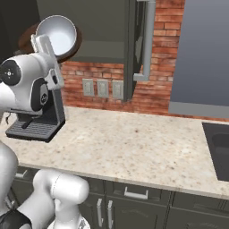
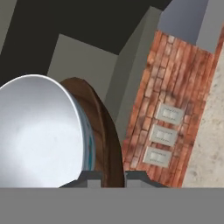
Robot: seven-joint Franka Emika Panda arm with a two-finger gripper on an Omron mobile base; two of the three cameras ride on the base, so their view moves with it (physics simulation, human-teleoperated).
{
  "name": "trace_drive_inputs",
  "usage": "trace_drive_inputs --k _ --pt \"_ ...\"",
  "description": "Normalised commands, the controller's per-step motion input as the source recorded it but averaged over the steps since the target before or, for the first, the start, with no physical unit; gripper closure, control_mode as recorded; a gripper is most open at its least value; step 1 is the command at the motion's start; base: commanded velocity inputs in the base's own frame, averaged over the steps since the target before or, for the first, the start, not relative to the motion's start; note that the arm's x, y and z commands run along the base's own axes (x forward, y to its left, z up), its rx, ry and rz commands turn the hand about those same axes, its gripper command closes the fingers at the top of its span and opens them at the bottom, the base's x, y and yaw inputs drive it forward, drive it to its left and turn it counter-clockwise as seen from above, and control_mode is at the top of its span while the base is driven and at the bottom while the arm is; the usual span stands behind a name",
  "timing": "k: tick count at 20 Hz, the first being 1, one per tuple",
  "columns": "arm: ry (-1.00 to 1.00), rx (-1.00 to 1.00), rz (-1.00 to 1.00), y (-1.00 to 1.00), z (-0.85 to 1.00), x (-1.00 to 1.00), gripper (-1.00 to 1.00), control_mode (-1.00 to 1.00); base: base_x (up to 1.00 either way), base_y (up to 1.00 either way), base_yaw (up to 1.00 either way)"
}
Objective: Pick up the bowls on the counter and stack them on top of one another in the open cabinet. Place the smaller bowl on top of the larger bowl.
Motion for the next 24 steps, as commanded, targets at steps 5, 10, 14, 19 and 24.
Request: trace_drive_inputs --k 5,10,14,19,24 --pt "0.04 0.00 -0.01 0.11 0.08 0.94 1.00 -1.00 0.00 0.00 0.00" --pt "0.08 0.00 -0.02 0.13 0.11 0.89 1.00 -1.00 0.00 0.00 0.00" --pt "0.10 0.00 0.00 0.02 0.19 0.52 1.00 -1.00 0.00 0.00 0.00" --pt "0.05 0.00 0.00 0.00 0.00 0.15 1.00 -1.00 0.00 0.00 0.00" --pt "0.05 0.00 0.00 0.00 0.00 0.32 1.00 -1.00 0.00 0.00 0.00"
